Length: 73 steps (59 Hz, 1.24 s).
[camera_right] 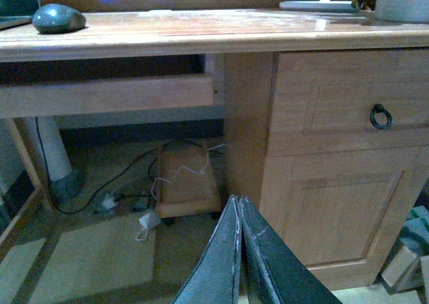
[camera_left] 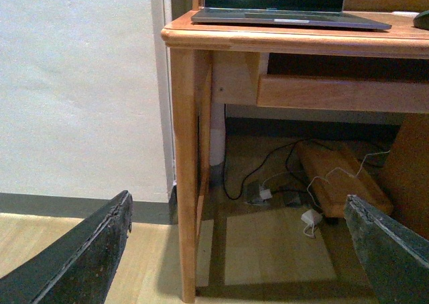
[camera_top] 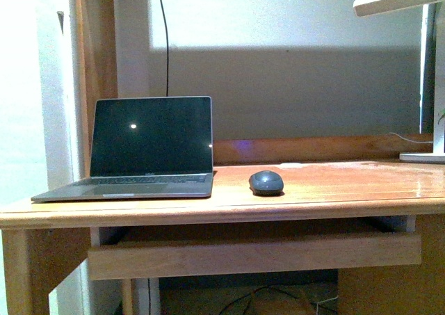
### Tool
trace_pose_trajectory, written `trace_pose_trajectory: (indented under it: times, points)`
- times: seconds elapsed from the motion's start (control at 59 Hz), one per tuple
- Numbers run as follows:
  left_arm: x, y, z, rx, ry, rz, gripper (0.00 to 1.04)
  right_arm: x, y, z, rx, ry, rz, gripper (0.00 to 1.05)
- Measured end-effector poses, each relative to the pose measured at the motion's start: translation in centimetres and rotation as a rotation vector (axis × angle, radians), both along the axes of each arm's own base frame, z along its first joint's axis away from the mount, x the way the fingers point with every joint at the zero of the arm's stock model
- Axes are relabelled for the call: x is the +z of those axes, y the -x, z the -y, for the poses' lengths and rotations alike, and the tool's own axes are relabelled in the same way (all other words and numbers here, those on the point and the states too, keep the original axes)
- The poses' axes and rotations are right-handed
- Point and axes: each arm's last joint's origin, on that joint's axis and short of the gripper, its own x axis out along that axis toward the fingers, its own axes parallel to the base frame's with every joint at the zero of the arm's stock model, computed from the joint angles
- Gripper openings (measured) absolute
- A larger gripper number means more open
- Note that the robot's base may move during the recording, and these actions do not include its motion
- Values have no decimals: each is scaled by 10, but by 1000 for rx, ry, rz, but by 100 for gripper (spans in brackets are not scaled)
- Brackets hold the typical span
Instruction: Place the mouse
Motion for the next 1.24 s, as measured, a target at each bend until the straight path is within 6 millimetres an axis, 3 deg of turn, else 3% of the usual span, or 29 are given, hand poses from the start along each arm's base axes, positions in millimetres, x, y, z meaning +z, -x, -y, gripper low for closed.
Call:
trace_pose_trajectory:
  times: [0.153, 0.187, 0.288, 0.373, 0.458, 0.628, 1.238]
  points:
    - [0, 0, 0, 0, 0, 0, 97, 0, 0, 0, 0, 0, 0, 3]
    - [0, 0, 0, 0, 0, 0, 97, 0, 0, 0, 0, 1, -1, 8]
    - [0, 0, 0, 0, 0, 0, 97, 0, 0, 0, 0, 1, 0, 35]
    - [0, 0, 0, 0, 0, 0, 97, 0, 0, 0, 0, 1, -1, 51]
    - [0, 0, 0, 0, 0, 0, 97, 0, 0, 0, 0, 1, -1, 73]
    - [0, 0, 0, 0, 0, 0, 97, 0, 0, 0, 0, 0, -1, 99]
    - [0, 0, 0, 0, 0, 0, 97, 0, 0, 0, 0, 1, -1, 97]
